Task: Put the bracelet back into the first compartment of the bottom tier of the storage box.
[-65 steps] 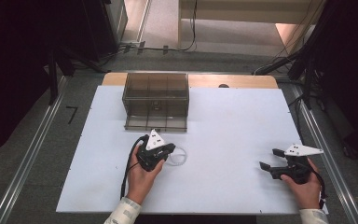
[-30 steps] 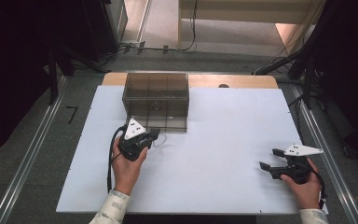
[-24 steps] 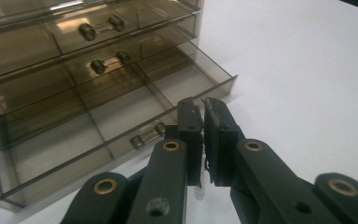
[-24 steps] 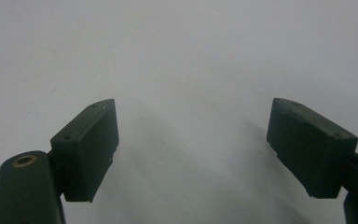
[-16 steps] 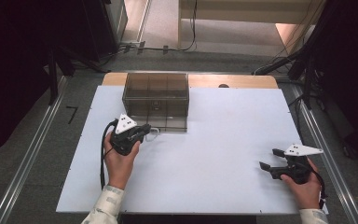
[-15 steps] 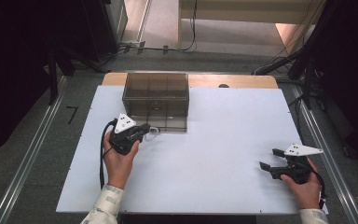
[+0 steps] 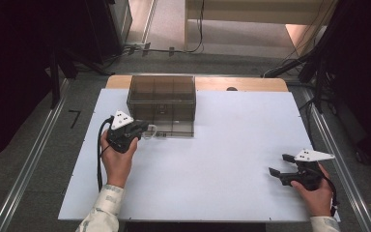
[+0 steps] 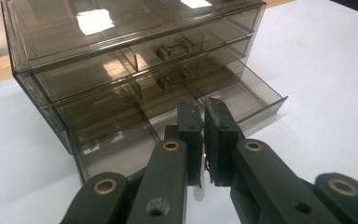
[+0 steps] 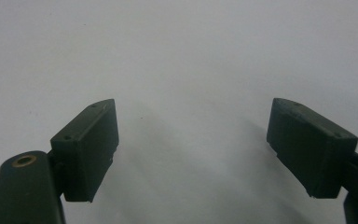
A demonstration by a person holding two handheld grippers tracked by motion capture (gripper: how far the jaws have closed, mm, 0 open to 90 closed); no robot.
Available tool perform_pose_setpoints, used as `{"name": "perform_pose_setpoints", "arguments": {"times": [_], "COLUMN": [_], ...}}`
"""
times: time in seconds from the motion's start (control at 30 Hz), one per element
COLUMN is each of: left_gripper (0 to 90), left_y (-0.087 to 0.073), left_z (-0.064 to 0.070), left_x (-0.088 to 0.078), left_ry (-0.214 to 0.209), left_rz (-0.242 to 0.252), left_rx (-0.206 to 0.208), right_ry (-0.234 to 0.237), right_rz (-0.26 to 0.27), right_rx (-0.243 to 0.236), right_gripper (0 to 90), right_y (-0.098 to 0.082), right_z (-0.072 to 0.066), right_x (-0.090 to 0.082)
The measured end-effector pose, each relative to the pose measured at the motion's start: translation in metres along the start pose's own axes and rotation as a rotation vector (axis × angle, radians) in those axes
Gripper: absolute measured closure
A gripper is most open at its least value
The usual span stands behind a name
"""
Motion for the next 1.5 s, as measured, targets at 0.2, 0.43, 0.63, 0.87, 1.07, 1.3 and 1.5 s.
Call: {"name": "perform_pose_setpoints", "arguments": {"times": [0.2, 0.43, 0.63, 0.87, 1.07, 1.3, 1.5], "left_gripper": [86.9, 86.9, 86.9, 86.9, 86.9, 86.9, 86.8], "left_y": [0.002, 0.005, 0.007, 0.012, 0.008, 0.004, 0.000], "left_z": [-0.006, -0.013, -0.018, -0.024, -0.030, -0.035, -0.039], "left_x": [0.002, 0.005, 0.008, 0.014, 0.021, 0.033, 0.040], "left_ry": [0.011, 0.025, 0.038, 0.056, 0.066, 0.075, 0.083], "left_rz": [0.001, 0.006, 0.007, 0.006, -0.010, -0.013, -0.019], "left_rx": [-0.004, -0.022, -0.027, -0.025, -0.039, -0.056, -0.063], "right_ry": [0.000, 0.000, 0.000, 0.001, 0.001, 0.002, 0.002], "right_rz": [0.000, 0.000, -0.001, 0.000, -0.001, -0.003, -0.006], "right_rx": [-0.001, -0.002, -0.001, -0.002, -0.002, -0.005, -0.007], "right_gripper": [15.5, 15.5, 15.5, 15.5, 15.5, 15.5, 15.5], "right_y": [0.000, 0.000, 0.000, 0.000, 0.000, 0.000, 0.000], "right_z": [0.000, 0.000, 0.000, 0.000, 0.000, 0.000, 0.000], "right_x": [0.000, 0.000, 0.000, 0.000, 0.000, 0.000, 0.001]}}
Point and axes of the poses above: each handheld gripper's, and its own axes: x roughly forward along the jaws, y roughly out of its top, z roughly to its right, the point moved 3 cm from there along x, roughly forward along the jaws, and after that the axes turned 2 degrees about x, right-handed, at the moved point
